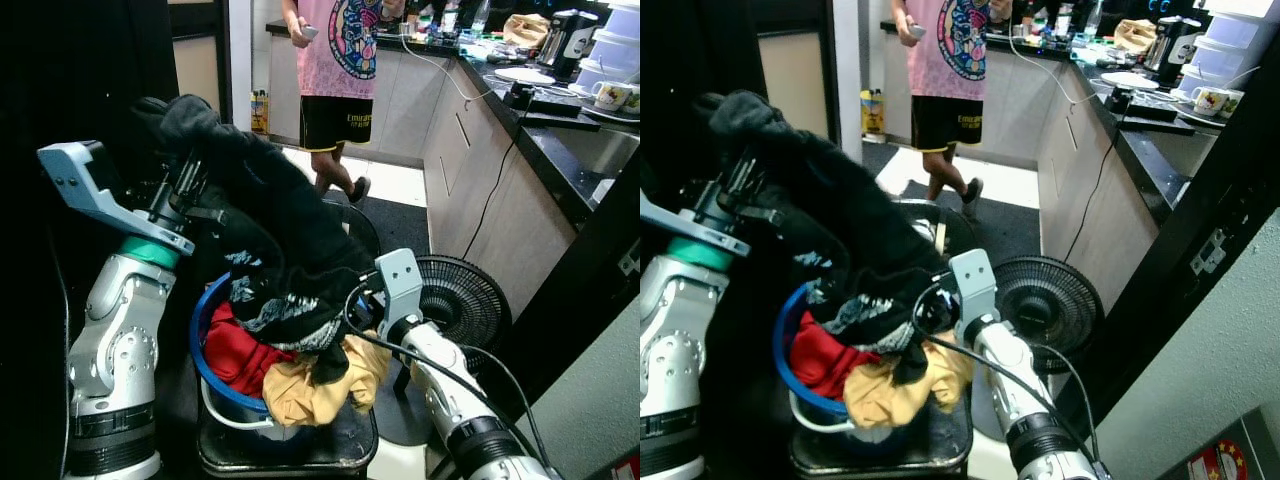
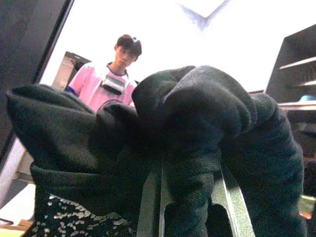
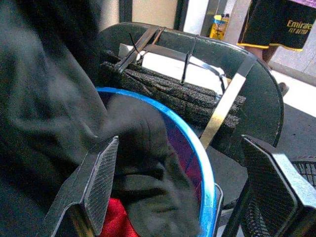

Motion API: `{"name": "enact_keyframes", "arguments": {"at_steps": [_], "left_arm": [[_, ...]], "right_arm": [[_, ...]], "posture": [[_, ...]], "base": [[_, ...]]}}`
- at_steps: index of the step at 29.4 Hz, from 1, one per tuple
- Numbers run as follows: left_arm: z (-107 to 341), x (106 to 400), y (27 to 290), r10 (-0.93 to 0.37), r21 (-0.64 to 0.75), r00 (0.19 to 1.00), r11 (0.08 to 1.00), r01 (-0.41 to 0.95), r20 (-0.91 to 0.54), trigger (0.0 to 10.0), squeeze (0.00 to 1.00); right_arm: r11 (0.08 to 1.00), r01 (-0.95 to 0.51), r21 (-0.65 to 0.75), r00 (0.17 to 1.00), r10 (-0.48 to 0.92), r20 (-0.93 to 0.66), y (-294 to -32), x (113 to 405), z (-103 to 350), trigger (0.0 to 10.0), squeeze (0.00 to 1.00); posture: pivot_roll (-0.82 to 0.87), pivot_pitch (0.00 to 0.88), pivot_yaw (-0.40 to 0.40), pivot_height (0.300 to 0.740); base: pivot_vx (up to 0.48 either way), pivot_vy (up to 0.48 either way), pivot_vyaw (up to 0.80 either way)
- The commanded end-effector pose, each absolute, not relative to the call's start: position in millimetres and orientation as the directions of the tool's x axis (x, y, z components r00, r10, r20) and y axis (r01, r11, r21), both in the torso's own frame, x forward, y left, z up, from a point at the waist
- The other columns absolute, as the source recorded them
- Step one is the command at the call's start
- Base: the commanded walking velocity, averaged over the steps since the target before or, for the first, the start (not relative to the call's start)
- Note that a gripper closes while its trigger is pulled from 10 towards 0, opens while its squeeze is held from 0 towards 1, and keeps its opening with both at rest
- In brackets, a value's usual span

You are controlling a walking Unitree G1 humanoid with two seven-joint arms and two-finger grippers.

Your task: Clothes washing

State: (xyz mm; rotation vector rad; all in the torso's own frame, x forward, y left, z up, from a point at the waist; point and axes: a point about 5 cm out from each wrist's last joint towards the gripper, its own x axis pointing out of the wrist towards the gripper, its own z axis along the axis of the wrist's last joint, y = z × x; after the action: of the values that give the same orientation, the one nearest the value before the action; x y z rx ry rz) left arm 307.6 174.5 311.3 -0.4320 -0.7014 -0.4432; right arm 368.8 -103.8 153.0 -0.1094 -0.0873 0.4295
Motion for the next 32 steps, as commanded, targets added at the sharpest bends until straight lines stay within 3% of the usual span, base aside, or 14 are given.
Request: {"name": "enact_keyframes", "arguments": {"at_steps": [1,7,9,12,14,15,18,19,32], "left_arm": [[327.5,299.6,167.6,-0.270,-0.182,0.613,0.799,0.573,0.742,0.0,0.00],[322.7,297.7,163.8,-0.292,-0.170,0.608,0.792,0.587,0.738,0.0,0.00],[314.1,302.1,162.4,-0.304,-0.174,0.652,0.809,0.562,0.694,0.0,0.00],[274.8,321.9,162.6,-0.320,-0.104,0.837,0.909,0.403,0.444,0.0,0.00],[256.4,328.9,168.9,-0.246,-0.081,0.910,0.954,0.288,0.333,0.0,0.00],[252.8,330.2,173.2,-0.191,-0.113,0.928,0.965,0.238,0.320,3.2,0.00],[251.5,330.5,175.7,-0.158,-0.145,0.935,0.966,0.213,0.318,3.2,0.00],[254.2,328.9,175.5,-0.150,-0.167,0.930,0.962,0.215,0.336,10.0,0.00],[268.6,319.5,171.3,-0.134,-0.119,0.899,0.972,0.200,0.418,10.0,0.00]], "right_arm": [[0.904,-0.410,-0.120,0.906,0.419,0.064,-104.2,369.8,153.7,10.0,0.00],[0.901,-0.416,-0.118,0.903,0.426,0.066,-101.8,369.2,153.9,10.0,0.00],[0.901,-0.417,-0.118,0.902,0.426,0.065,-101.8,369.1,153.8,10.0,0.00],[0.900,-0.419,-0.119,0.902,0.428,0.064,-101.8,368.8,153.6,10.0,0.00],[0.900,-0.420,-0.115,0.901,0.429,0.062,-101.3,368.5,153.1,10.0,0.00],[0.900,-0.421,-0.111,0.901,0.429,0.061,-100.8,368.2,152.8,10.0,0.00],[0.900,-0.422,-0.109,0.901,0.430,0.061,-100.6,368.0,152.7,10.0,0.00],[0.902,-0.421,-0.099,0.901,0.429,0.070,-99.8,367.4,153.3,10.0,0.00],[0.906,-0.422,-0.038,0.889,0.422,0.177,-94.2,369.4,176.7,10.0,0.00]], "posture": [[-0.03,0.000,-0.053,0.740],[-0.03,0.000,-0.052,0.740],[-0.03,0.000,-0.053,0.740],[-0.03,0.000,-0.053,0.740],[-0.03,0.000,-0.053,0.740],[-0.03,0.000,-0.054,0.740],[-0.03,0.000,-0.054,0.740],[-0.03,0.000,-0.059,0.740],[-0.02,0.000,-0.066,0.740]], "base": [[0.000,0.000,0.00],[0.000,0.000,0.00],[0.000,0.000,0.00],[0.000,0.000,0.00],[0.000,0.000,0.00],[0.000,0.000,0.00],[0.000,0.000,0.00],[0.000,0.000,0.00],[0.000,0.000,0.00]]}}
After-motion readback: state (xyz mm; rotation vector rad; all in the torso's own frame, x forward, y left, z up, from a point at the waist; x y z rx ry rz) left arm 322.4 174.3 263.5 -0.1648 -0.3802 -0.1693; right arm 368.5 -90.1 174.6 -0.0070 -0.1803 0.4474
